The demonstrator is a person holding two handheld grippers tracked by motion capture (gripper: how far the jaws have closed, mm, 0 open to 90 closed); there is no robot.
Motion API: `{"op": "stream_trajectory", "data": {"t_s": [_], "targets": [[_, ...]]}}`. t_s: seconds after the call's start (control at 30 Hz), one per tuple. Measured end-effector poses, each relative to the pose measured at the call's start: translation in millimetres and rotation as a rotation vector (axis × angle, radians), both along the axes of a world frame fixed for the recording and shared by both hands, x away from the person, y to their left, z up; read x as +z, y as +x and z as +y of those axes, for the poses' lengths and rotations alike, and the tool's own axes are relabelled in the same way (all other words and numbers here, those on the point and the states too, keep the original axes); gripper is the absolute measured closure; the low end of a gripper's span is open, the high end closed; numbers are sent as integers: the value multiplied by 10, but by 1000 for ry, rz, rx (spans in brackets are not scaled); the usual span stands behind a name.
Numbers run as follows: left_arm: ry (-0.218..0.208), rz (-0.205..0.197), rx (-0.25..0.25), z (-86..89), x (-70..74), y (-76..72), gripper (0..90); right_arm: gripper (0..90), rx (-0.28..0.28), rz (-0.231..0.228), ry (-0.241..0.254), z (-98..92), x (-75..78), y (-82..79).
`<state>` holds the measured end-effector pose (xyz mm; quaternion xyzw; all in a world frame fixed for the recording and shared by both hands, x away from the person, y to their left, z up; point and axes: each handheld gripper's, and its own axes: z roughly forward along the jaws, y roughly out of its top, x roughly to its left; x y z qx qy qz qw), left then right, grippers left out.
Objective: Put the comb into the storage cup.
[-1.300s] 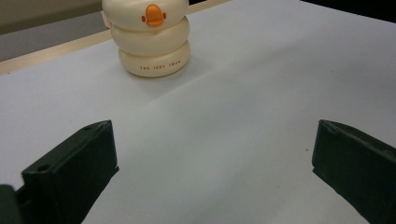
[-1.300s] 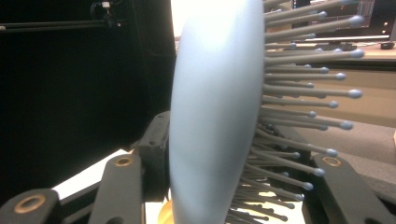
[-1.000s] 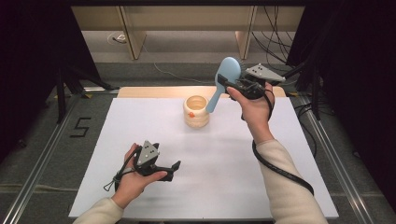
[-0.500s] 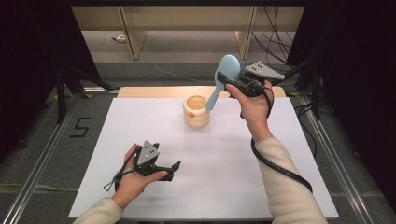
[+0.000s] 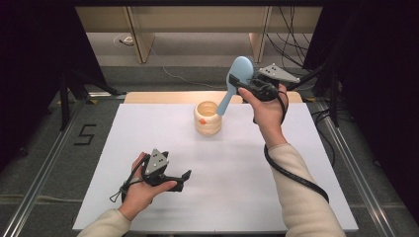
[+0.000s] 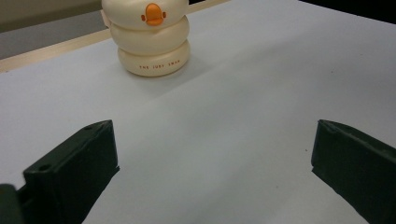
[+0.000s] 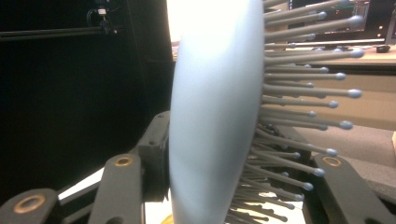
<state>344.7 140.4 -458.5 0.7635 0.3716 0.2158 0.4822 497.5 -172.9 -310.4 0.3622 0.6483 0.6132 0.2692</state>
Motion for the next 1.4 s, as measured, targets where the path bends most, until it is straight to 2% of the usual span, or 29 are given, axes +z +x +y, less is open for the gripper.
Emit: {"op": "stream_trajectory", "data": {"t_s": [0.6,1.4], "targets": [[0,1,-1,1,0,1,2,503,-9,-5,1,59,28,44],[-3,3,3,0,-2,2,4,502,-12,7,-18,185,-30,125]]}}
